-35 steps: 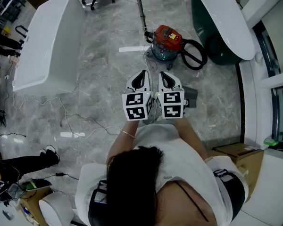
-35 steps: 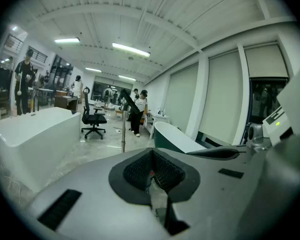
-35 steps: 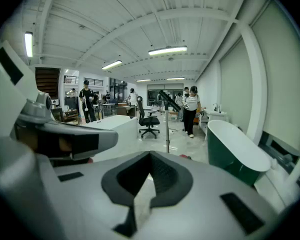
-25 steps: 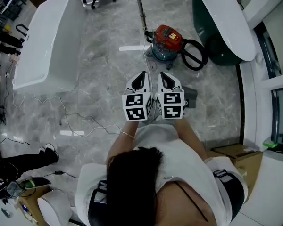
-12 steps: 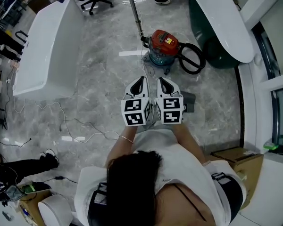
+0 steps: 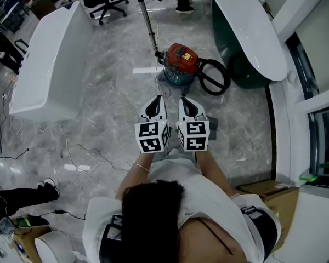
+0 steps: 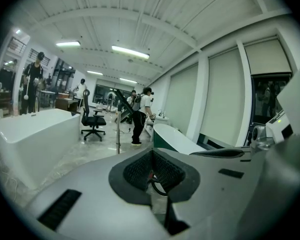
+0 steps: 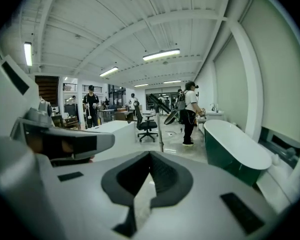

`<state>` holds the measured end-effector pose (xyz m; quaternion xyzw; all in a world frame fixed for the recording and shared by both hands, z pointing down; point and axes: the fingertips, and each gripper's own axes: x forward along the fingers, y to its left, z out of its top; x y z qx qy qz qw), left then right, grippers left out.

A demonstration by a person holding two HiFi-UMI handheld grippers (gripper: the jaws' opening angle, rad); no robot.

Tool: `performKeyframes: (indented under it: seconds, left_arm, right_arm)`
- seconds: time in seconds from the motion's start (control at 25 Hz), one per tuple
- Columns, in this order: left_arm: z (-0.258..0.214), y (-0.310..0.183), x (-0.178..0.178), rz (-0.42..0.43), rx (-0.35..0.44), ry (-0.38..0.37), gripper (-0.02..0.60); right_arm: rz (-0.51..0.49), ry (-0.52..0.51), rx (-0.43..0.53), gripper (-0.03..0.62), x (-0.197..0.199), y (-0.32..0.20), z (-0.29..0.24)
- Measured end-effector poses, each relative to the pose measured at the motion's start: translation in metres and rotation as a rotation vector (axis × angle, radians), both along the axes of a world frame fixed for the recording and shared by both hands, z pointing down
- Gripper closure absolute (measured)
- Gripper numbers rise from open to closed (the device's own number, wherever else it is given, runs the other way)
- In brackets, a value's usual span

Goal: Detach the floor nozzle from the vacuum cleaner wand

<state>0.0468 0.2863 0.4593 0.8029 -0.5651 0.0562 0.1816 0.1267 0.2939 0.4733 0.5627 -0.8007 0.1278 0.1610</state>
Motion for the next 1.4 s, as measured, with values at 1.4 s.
performKeyframes:
  seconds: [1.4]
  left_arm:
    - [0.016, -0.027, 0.01, 0.043, -0.04, -0.024, 0.578]
  right_arm:
    - [-0.015, 0.033, -0.061, 0.579, -0.005, -0.029, 0.016]
